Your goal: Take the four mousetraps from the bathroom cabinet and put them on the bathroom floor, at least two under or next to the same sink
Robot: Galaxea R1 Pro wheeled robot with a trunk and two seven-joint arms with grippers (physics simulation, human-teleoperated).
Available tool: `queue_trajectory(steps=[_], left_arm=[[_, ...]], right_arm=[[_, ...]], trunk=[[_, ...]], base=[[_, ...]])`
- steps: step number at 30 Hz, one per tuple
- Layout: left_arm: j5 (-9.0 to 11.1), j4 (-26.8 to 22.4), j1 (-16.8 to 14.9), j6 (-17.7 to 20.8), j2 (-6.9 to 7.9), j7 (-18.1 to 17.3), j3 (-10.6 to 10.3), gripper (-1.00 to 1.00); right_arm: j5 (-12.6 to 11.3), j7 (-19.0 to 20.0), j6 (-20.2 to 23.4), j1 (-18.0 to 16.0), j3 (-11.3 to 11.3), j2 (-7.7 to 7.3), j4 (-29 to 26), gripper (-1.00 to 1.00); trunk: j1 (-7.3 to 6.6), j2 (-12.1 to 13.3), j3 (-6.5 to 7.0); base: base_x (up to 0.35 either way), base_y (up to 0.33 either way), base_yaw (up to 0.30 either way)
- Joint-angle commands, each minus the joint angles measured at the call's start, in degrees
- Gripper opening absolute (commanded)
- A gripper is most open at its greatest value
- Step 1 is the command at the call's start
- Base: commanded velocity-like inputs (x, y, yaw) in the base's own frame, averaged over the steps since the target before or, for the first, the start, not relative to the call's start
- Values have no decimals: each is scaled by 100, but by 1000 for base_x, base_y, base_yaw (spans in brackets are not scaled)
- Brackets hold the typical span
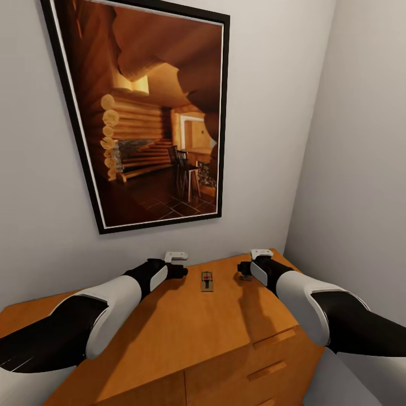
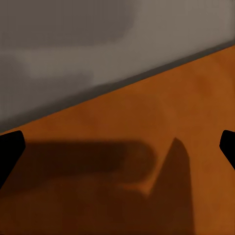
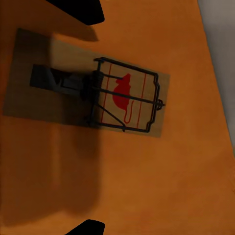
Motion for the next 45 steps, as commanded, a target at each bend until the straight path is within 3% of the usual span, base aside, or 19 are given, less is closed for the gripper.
queue_trajectory(steps=[1,20,45], left_arm=[[57,-8,-3,31,1,2,-49,100],[57,-8,-3,39,1,2,-48,100],[57,-8,-3,56,1,2,-48,100]], right_arm=[[-42,-23,1,-8,13,7,9,100],[-93,-23,-22,-8,5,87,18,100],[-109,-27,-18,30,-2,66,27,100]], trunk=[[0,-5,-8],[0,-5,-8],[0,-5,-8]], base=[[0,0,0],[0,0,0],[0,0,0]])
